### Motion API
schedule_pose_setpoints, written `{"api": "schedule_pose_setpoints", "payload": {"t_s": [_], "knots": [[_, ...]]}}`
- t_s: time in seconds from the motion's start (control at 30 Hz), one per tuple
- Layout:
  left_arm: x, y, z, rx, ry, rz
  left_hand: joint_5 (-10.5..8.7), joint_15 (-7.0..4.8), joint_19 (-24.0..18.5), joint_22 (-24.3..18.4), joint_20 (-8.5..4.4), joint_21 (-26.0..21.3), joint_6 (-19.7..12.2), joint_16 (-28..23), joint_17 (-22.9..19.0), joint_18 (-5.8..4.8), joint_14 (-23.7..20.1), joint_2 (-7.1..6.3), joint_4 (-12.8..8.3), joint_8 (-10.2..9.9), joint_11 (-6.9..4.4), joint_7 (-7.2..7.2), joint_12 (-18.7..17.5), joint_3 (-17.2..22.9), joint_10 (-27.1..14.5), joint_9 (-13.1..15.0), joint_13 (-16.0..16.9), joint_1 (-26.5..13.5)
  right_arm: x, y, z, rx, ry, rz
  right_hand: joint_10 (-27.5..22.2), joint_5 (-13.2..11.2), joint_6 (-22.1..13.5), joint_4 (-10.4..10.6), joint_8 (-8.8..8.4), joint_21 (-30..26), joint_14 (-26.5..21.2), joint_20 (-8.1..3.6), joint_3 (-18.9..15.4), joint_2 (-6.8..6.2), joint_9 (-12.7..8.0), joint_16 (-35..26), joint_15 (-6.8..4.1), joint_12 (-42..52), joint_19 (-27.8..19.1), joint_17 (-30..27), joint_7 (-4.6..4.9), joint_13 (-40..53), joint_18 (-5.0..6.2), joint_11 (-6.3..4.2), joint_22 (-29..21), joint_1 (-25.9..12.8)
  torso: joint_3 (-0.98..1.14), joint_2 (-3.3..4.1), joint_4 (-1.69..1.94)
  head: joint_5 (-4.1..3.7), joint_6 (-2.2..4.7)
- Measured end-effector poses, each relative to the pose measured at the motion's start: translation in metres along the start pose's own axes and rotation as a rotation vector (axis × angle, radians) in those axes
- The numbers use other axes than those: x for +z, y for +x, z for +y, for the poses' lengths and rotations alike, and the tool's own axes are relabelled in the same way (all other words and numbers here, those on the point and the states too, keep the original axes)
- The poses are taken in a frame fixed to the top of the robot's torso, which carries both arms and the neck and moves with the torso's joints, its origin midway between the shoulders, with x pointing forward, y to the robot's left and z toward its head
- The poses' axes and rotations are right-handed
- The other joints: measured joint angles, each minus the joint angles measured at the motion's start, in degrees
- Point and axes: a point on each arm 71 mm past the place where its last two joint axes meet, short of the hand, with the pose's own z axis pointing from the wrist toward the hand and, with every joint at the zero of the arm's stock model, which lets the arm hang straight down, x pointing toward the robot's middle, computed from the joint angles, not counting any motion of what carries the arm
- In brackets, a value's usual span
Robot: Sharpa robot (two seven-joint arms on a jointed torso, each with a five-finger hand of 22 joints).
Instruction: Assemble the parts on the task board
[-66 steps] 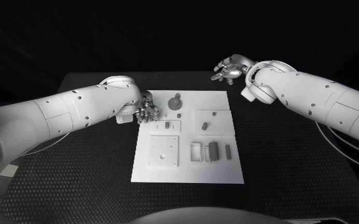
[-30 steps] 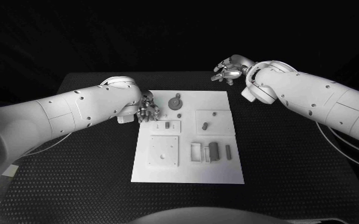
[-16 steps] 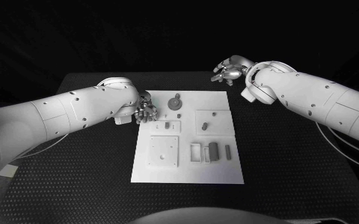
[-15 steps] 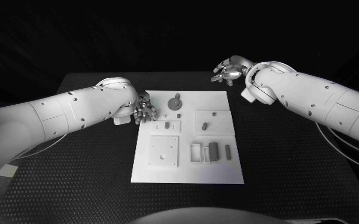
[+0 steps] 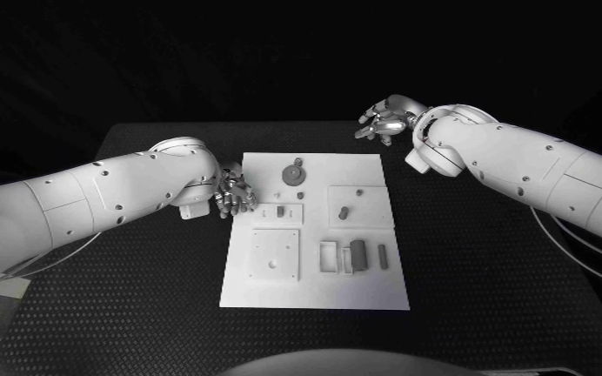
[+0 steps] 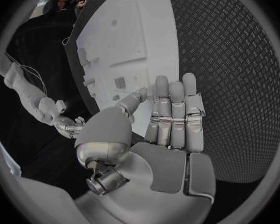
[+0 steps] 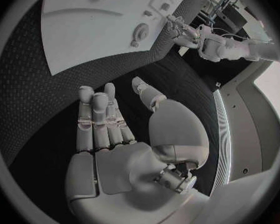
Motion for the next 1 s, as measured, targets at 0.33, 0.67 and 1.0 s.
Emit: {"api": "schedule_pose_setpoints", "payload": {"t_s": [0.33, 0.67, 1.0], "knots": [[-0.004, 0.009, -0.012, -0.021, 0.041, 0.033, -0.11, -0.16, 0.1, 0.1, -0.12, 0.0, 0.0, 0.0, 0.0, 0.0, 0.2, 0.0, 0.0, -0.1, 0.08, 0.0, 0.0, 0.0, 0.1, 0.0, 0.0, 0.0, 0.0, 0.0, 0.0, 0.0, 0.0, 0.002, 0.0, 0.0, 0.1, 0.0, 0.0, 0.0, 0.0, 0.0, 0.0, 0.0, 0.0, 0.2, 0.0, 0.0, 0.0, 0.0, -0.07, -0.1, 0.0, -0.01, 0.0, 0.0, 0.01, 0.0, 0.0, 0.05, -0.12], [-0.004, 0.011, -0.018, -0.032, 0.054, 0.032, 0.01, -0.15, 0.1, 0.0, -0.12, 0.0, 0.0, 0.0, 0.0, 0.0, 0.2, 0.0, 0.1, -0.3, 0.09, -0.03, 0.0, 0.1, 0.1, 0.1, 0.0, 0.0, 0.0, 0.001, 0.0, 0.0, 0.0, 0.005, 0.0, 0.0, 0.1, 0.0, 0.0, 0.0, 0.0, 0.01, 0.0, 0.0, 0.0, 0.2, 0.01, 0.0, 0.0, 0.0, -0.09, -0.1, 0.0, -0.01, 0.0, 0.0, 0.04, 0.02, -0.1, 0.13, -0.11], [-0.002, 0.009, -0.02, -0.028, 0.05, 0.021, 0.13, -0.14, 0.1, 0.1, -0.11, 0.0, 0.2, 0.0, 0.0, 0.0, 0.1, 0.0, 0.1, -0.1, 0.09, -0.2, 0.0, 0.0, 0.1, 0.1, 0.0, 0.0, 0.0, 0.001, 0.0, -0.001, 0.001, 0.008, 0.0, 0.0, 0.0, 0.0, 0.0, 0.0, 0.0, 0.02, 0.0, 0.0, 0.0, 0.2, 0.01, 0.0, 0.0, -0.1, -0.17, -0.1, 0.0, -0.03, 0.0, 0.0, 0.08, 0.04, -0.11, 0.11, -0.08]]}}
